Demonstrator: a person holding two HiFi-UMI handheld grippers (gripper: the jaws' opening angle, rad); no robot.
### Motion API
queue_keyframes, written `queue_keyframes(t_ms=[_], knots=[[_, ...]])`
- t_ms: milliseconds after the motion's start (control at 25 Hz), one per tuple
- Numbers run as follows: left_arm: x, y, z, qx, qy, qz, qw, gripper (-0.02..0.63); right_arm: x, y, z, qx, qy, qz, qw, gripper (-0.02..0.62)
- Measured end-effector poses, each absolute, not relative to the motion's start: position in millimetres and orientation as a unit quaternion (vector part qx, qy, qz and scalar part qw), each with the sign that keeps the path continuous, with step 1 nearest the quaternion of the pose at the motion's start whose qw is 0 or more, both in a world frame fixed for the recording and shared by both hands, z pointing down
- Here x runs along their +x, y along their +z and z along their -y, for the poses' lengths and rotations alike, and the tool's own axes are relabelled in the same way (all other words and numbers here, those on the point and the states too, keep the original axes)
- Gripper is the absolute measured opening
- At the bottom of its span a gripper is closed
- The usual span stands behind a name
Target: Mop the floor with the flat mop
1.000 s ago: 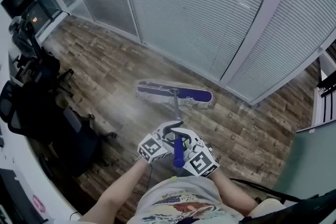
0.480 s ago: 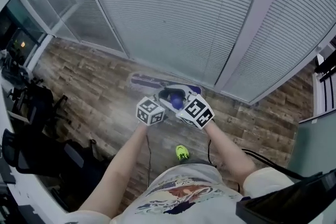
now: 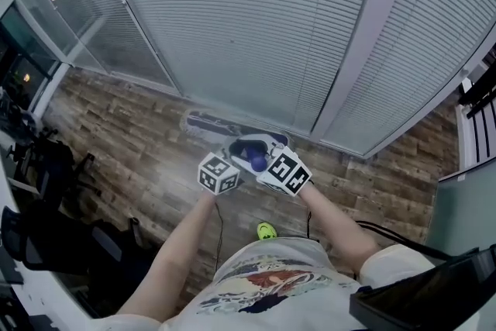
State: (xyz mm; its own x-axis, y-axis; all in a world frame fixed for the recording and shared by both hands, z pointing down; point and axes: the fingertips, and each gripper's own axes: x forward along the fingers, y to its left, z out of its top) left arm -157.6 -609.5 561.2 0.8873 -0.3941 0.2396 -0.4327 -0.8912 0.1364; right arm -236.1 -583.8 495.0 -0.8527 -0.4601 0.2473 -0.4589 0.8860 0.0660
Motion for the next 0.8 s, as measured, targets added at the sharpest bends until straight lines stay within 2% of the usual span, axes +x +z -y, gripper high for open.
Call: queue_keyframes(t_ms=[800], knots=[[-152, 561, 617, 0.968, 0.108, 0.211, 0.087, 0.213, -230, 492, 594, 0.249, -0.015, 0.961, 0.117, 0.143]])
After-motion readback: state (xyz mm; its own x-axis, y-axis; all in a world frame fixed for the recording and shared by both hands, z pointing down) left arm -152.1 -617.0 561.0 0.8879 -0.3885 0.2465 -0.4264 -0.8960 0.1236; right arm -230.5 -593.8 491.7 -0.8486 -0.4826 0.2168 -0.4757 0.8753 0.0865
